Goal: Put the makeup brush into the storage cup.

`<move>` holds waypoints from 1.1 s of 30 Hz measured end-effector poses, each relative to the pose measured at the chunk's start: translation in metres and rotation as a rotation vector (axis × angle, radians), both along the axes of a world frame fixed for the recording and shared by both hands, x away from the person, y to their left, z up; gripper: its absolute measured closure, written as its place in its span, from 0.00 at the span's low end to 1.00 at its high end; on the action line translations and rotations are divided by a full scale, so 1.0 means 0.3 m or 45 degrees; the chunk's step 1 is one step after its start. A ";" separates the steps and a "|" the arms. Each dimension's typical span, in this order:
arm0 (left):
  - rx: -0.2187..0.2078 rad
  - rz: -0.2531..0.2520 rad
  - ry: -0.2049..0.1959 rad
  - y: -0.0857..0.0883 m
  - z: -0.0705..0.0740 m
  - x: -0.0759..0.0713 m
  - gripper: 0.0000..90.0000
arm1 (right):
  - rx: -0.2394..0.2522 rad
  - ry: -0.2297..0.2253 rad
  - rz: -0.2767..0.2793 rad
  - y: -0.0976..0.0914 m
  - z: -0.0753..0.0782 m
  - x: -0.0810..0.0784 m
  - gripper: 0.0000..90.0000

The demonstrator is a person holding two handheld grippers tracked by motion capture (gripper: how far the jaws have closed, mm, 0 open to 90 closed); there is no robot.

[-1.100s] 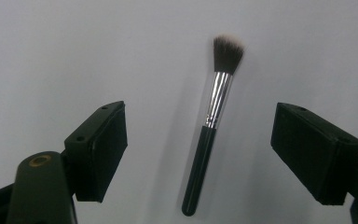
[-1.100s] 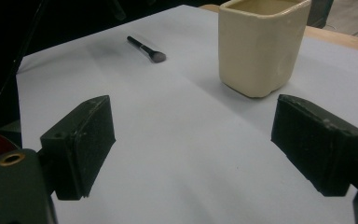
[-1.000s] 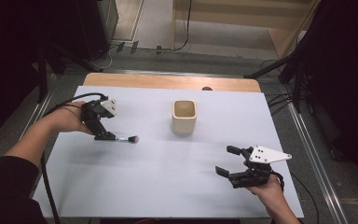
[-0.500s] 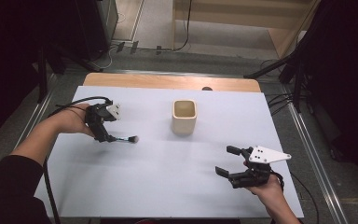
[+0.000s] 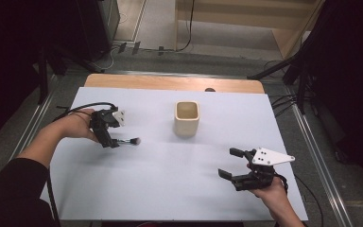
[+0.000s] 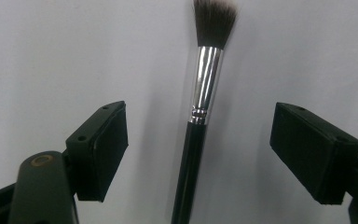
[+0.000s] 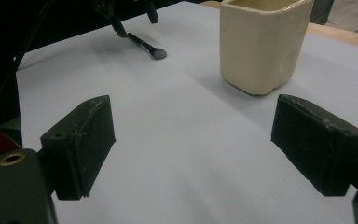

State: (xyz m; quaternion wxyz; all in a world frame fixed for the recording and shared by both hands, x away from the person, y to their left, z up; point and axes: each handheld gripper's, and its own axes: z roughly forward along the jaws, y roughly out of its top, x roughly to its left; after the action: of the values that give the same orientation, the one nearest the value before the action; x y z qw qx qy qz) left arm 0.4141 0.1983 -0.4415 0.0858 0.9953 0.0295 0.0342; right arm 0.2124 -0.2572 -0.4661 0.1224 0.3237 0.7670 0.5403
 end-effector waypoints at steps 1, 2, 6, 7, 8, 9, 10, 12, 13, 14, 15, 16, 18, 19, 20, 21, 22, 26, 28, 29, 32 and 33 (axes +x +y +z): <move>0.012 -0.012 -0.002 -0.001 -0.004 -0.001 0.22 | 0.000 0.000 0.000 0.000 0.000 0.000 0.16; 0.025 -0.017 0.000 -0.003 -0.008 -0.001 0.22 | -0.001 0.000 0.000 0.000 0.000 0.000 0.16; 0.032 -0.006 -0.002 -0.006 -0.020 0.001 0.22 | -0.002 0.000 -0.003 0.000 0.000 0.000 0.16; 0.036 -0.013 -0.001 -0.007 -0.021 0.002 0.22 | -0.002 -0.001 -0.002 0.000 0.000 0.000 0.16; 0.044 -0.013 -0.001 -0.009 -0.022 0.002 0.22 | -0.002 -0.002 -0.002 0.000 0.000 0.000 0.16; 0.047 -0.015 -0.002 -0.010 -0.025 0.002 0.22 | -0.002 -0.002 -0.003 0.000 0.000 0.000 0.16; 0.051 -0.013 0.000 -0.011 -0.028 0.003 0.22 | -0.002 -0.002 -0.003 0.000 0.000 0.000 0.16; 0.058 -0.015 0.003 -0.014 -0.034 0.002 0.23 | -0.001 -0.002 -0.003 0.000 0.000 0.000 0.16; 0.060 -0.015 0.005 -0.016 -0.039 0.002 0.23 | -0.001 -0.002 -0.003 0.000 0.000 0.000 0.16; 0.059 -0.022 0.004 -0.016 -0.043 0.002 0.23 | -0.002 -0.002 -0.003 0.000 0.000 0.000 0.16; 0.058 -0.024 0.008 -0.017 -0.046 0.002 0.23 | -0.002 -0.002 -0.004 -0.001 0.000 0.000 0.16; 0.059 -0.020 0.015 -0.017 -0.050 0.003 0.24 | -0.002 -0.003 -0.003 -0.001 0.001 0.000 0.16; 0.073 -0.024 0.017 -0.015 -0.058 0.005 0.24 | -0.002 -0.003 -0.004 -0.001 0.000 0.000 0.16; 0.078 -0.011 0.023 -0.014 -0.062 0.004 0.24 | -0.001 -0.003 -0.004 -0.001 0.000 0.000 0.16; 0.077 -0.016 0.023 -0.013 -0.066 0.006 0.24 | -0.001 -0.001 -0.005 -0.001 0.000 0.000 0.16; 0.080 -0.011 0.024 -0.011 -0.069 0.005 0.25 | -0.001 -0.001 -0.005 -0.001 0.000 0.000 0.16; 0.082 -0.015 0.022 -0.011 -0.072 0.006 0.25 | -0.001 -0.002 -0.004 -0.001 0.000 0.000 0.16; 0.099 -0.020 0.026 -0.009 -0.082 0.005 0.30 | -0.002 -0.002 -0.005 0.000 0.000 0.000 0.16; 0.109 -0.022 0.040 -0.008 -0.085 0.006 0.31 | -0.003 -0.001 -0.005 0.000 0.000 0.000 0.16; 0.107 -0.015 0.044 -0.008 -0.086 0.007 0.32 | -0.003 -0.001 -0.005 0.000 0.000 0.000 0.16; 0.104 -0.013 0.062 -0.006 -0.084 0.007 0.36 | -0.004 -0.001 -0.002 0.001 0.000 0.001 0.16; 0.105 -0.013 0.065 -0.006 -0.084 0.007 0.36 | -0.005 0.001 -0.002 0.001 0.000 0.001 0.16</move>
State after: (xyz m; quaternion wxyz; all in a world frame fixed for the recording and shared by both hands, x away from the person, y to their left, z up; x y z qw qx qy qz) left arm 0.4161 0.1965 -0.4665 0.0442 0.9987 0.0253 0.0095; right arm 0.2126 -0.2569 -0.4662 0.1231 0.3241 0.7679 0.5387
